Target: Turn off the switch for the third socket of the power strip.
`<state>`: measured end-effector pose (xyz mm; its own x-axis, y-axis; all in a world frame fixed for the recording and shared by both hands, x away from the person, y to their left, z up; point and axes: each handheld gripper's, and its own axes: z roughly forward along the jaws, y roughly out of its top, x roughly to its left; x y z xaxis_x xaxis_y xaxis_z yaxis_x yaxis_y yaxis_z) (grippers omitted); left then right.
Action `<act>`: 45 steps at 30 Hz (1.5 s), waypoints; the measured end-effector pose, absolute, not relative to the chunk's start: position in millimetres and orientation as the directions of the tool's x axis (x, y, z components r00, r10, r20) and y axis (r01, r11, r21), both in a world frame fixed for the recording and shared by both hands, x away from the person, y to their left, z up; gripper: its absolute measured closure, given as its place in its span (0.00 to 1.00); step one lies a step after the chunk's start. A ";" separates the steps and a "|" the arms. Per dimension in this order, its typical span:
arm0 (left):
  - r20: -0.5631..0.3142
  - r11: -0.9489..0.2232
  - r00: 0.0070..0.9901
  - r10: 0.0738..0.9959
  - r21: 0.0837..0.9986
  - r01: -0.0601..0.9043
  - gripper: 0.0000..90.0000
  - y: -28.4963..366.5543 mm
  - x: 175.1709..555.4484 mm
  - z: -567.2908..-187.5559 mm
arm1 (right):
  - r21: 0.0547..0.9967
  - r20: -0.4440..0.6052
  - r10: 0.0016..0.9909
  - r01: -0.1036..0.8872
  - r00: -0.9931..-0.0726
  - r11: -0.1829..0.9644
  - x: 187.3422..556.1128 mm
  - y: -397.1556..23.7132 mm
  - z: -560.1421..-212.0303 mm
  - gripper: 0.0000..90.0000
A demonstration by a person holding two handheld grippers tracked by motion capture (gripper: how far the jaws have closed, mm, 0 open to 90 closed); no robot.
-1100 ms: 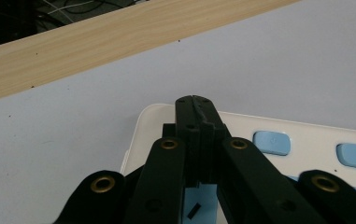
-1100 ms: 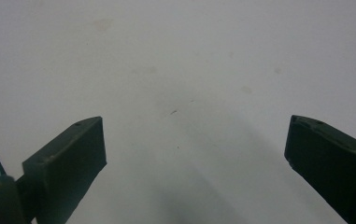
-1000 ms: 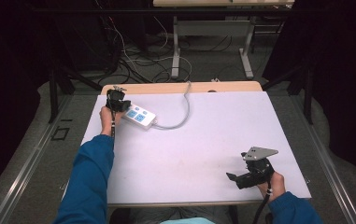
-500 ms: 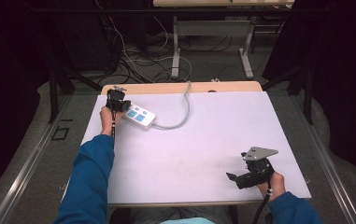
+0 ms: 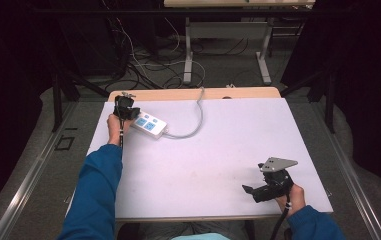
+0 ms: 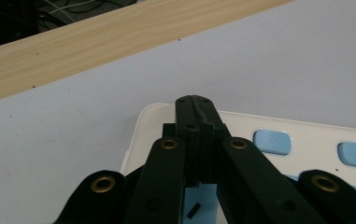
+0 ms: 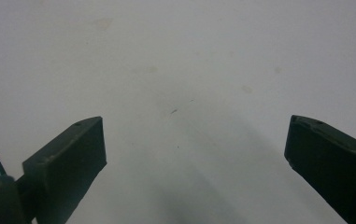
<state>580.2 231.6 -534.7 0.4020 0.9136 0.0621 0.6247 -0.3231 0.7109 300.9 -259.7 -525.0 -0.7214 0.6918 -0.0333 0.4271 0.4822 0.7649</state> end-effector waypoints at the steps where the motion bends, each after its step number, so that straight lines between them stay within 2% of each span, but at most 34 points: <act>1: 0.062 -0.323 0.401 0.914 0.710 0.626 1.00 231.6 580.1 -534.7 | 0.765 -0.033 0.693 0.428 -0.721 0.482 300.8 -259.8 -524.9 0.05; 13: 0.045 -0.311 0.399 0.916 0.707 0.635 1.00 232.4 580.5 -535.5 | 0.766 -0.034 0.693 0.427 -0.720 0.482 300.7 -259.8 -524.9 0.05; 45: 0.073 -0.334 0.400 0.914 0.696 0.636 1.00 230.0 580.0 -534.1 | 0.766 -0.043 0.689 0.418 -0.724 0.487 301.4 -260.9 -524.5 0.05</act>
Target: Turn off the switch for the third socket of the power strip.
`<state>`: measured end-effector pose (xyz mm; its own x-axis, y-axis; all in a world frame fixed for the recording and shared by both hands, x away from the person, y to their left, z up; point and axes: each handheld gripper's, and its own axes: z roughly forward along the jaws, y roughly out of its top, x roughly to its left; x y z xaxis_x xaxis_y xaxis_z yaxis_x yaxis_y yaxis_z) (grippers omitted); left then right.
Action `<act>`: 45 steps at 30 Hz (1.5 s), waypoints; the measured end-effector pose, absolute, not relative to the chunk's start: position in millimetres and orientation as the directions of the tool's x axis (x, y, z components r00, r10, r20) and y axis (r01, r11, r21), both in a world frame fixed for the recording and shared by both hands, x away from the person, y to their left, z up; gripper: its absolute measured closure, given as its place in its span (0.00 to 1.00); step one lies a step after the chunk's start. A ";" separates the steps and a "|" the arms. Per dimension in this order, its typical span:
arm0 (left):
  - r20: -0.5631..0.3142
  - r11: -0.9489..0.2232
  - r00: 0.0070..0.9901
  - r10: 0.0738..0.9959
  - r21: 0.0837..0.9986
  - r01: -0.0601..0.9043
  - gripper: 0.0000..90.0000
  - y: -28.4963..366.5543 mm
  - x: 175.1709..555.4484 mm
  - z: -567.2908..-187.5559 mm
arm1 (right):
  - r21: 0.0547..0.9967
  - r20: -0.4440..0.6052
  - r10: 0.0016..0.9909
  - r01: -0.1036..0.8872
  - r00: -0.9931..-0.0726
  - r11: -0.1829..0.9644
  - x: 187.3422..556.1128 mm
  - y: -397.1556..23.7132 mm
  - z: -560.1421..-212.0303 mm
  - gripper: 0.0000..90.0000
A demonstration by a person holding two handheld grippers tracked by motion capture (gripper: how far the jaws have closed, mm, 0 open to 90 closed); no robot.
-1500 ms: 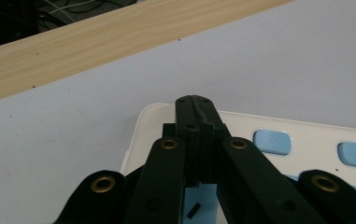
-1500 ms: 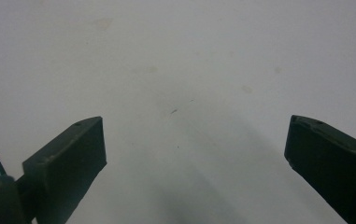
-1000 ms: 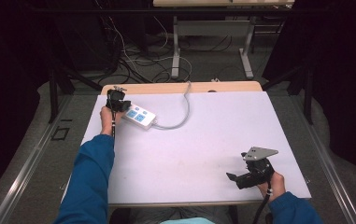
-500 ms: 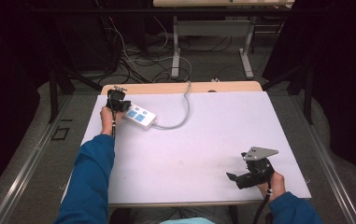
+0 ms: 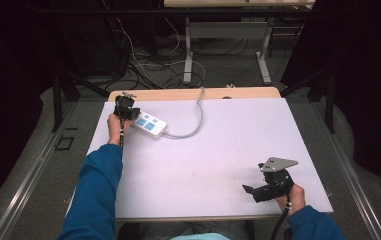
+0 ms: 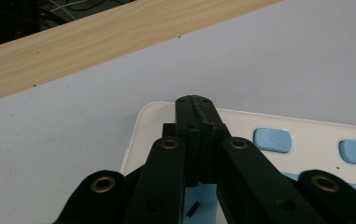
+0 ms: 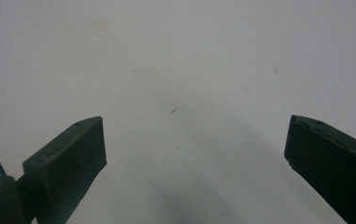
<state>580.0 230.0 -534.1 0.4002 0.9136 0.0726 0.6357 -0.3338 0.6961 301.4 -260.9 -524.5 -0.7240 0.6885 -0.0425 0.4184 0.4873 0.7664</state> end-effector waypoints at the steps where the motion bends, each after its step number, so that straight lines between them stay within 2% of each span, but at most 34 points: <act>1: 0.070 -0.331 0.400 0.914 0.700 0.633 1.00 229.8 580.0 -534.5 | 0.766 -0.041 0.689 0.420 -0.723 0.486 301.3 -260.8 -524.5 0.05; 45: 0.097 -0.343 0.398 0.912 0.712 0.613 1.00 226.6 579.0 -531.9 | 0.764 -0.037 0.693 0.426 -0.720 0.484 300.9 -260.4 -524.6 0.05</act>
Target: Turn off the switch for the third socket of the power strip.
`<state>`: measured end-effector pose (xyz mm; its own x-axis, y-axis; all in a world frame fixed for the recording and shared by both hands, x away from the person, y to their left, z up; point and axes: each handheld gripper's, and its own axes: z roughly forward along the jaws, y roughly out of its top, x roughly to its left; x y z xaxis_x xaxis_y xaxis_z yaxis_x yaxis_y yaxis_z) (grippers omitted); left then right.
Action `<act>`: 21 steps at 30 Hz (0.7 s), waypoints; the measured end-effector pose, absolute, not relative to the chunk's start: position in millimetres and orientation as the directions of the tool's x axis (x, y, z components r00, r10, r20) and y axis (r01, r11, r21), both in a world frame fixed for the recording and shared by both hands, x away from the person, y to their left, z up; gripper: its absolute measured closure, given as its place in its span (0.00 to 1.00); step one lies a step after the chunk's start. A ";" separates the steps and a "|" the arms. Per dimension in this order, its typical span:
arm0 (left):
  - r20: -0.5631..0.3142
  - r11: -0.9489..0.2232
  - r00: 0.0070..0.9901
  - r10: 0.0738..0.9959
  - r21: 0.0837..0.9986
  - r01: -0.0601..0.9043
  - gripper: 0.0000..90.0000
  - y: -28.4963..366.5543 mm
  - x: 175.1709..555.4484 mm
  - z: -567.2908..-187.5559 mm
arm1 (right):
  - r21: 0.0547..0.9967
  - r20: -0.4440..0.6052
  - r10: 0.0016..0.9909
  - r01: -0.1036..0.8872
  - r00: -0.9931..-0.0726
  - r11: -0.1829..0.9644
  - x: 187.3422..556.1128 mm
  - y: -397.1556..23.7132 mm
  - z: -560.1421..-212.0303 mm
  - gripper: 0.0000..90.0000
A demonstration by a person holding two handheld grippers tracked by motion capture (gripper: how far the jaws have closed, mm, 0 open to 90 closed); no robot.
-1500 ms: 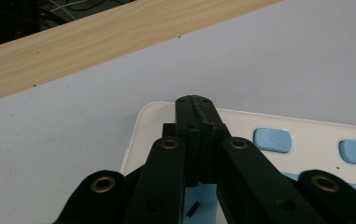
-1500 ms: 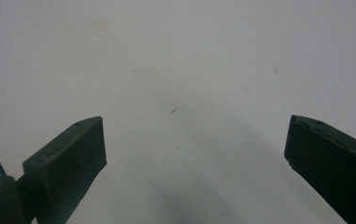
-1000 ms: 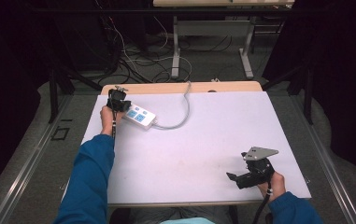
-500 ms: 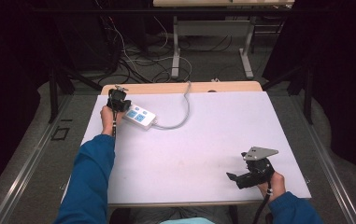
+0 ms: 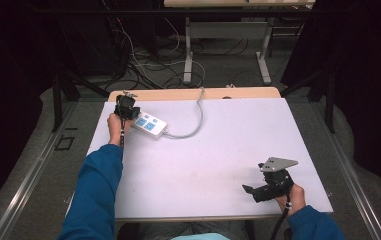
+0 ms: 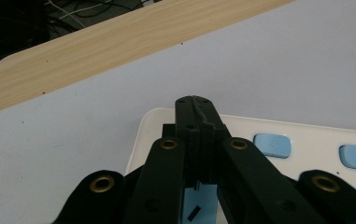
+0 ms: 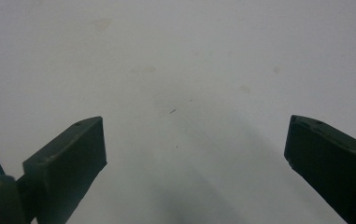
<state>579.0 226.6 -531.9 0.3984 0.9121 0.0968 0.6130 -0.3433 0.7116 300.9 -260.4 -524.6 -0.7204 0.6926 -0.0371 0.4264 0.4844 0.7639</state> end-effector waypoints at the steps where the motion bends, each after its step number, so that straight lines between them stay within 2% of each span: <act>1: 0.096 -0.341 0.395 0.914 0.711 0.615 1.00 226.4 578.7 -531.7 | 0.764 -0.037 0.692 0.425 -0.721 0.484 301.0 -260.5 -524.6 0.05; 3: 0.095 -0.343 0.399 0.912 0.712 0.613 1.00 226.8 578.0 -531.0 | 0.765 -0.041 0.690 0.421 -0.722 0.487 301.4 -260.9 -524.5 0.05; 5: 0.088 -0.340 0.401 0.912 0.709 0.618 0.92 227.2 577.2 -529.1 | 0.765 -0.039 0.691 0.424 -0.721 0.485 301.3 -260.7 -524.6 0.05; 8: 0.074 -0.331 0.402 0.913 0.711 0.621 0.88 229.1 574.9 -524.9 | 0.762 -0.039 0.692 0.427 -0.721 0.487 300.8 -260.8 -523.9 0.05; 14: 0.043 -0.315 0.409 0.912 0.711 0.628 0.71 231.6 566.9 -515.5 | 0.760 -0.039 0.692 0.428 -0.721 0.488 300.7 -260.7 -523.7 0.05; 18: 0.047 -0.318 0.406 0.913 0.706 0.633 0.53 230.8 559.2 -509.7 | 0.760 -0.036 0.692 0.430 -0.721 0.487 300.5 -260.3 -523.7 0.05; 21: 0.049 -0.319 0.408 0.912 0.710 0.628 0.42 230.1 553.0 -507.7 | 0.760 -0.035 0.692 0.430 -0.721 0.488 300.5 -260.3 -523.8 0.05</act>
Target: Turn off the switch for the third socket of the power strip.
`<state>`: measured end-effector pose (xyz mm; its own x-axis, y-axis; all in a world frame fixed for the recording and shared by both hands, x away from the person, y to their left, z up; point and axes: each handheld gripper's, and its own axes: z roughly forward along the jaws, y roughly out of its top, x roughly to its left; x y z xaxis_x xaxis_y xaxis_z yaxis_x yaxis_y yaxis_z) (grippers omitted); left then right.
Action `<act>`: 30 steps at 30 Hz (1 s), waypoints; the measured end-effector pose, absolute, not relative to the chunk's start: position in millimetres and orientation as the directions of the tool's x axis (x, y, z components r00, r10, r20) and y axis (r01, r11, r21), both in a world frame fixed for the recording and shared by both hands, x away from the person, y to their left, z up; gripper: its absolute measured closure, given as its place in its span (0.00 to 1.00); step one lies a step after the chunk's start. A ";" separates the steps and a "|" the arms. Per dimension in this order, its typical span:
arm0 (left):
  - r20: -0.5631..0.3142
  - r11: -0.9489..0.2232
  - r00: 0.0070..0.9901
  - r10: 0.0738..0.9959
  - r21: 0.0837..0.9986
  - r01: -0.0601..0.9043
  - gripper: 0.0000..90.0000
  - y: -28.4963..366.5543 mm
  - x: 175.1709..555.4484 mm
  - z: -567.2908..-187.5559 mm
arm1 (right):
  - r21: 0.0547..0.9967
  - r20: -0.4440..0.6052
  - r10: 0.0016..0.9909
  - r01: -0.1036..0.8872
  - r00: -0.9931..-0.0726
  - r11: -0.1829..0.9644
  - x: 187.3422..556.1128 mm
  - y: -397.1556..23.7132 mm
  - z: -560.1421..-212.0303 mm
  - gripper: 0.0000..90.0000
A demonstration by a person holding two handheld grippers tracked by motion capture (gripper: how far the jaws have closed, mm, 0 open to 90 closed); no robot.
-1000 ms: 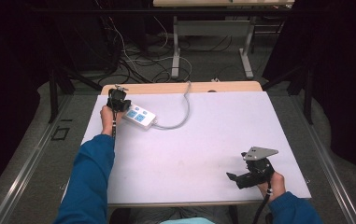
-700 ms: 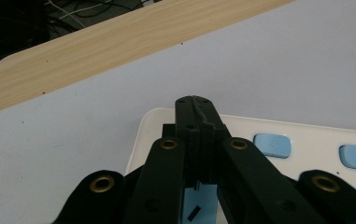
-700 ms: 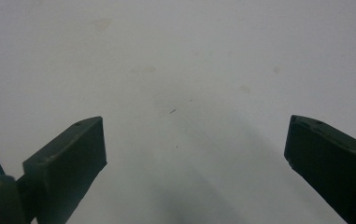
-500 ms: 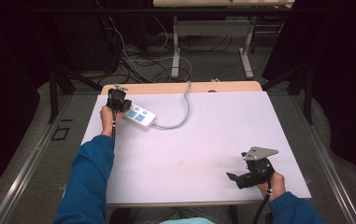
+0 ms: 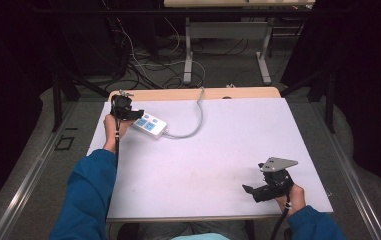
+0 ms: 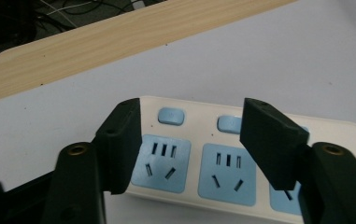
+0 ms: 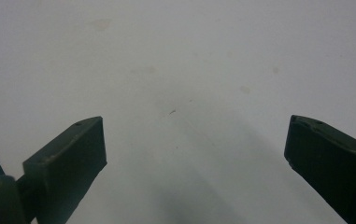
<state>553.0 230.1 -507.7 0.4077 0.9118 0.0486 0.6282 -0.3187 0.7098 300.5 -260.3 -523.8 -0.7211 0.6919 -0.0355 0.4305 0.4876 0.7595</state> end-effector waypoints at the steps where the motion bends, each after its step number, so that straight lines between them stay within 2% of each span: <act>1: 0.043 -0.322 0.415 0.909 0.705 0.632 0.39 230.8 551.2 -506.7 | 0.760 -0.036 0.692 0.430 -0.721 0.488 300.5 -260.2 -523.7 0.05; 7: 0.041 -0.319 0.411 0.911 0.703 0.636 0.20 231.8 539.4 -505.1 | 0.763 -0.044 0.691 0.422 -0.722 0.490 301.4 -260.1 -524.0 0.05; 16: 0.030 -0.330 0.436 0.900 0.698 0.635 0.04 232.8 517.1 -507.3 | 0.758 -0.033 0.693 0.433 -0.721 0.487 301.1 -259.9 -524.1 0.05; 21: 0.015 -0.329 0.446 0.895 0.696 0.638 0.01 234.6 504.8 -515.0 | 0.764 -0.036 0.694 0.428 -0.719 0.483 301.7 -259.6 -524.8 0.05; 30: 0.028 -0.358 0.468 0.883 0.685 0.635 0.00 232.7 488.0 -520.5 | 0.759 -0.035 0.690 0.430 -0.723 0.489 301.6 -260.0 -524.0 0.05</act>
<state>488.0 232.7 -520.5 0.4679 0.8834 0.0277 0.6346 -0.3576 0.6852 301.6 -260.0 -524.0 -0.7231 0.6898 -0.0353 0.4298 0.4894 0.7588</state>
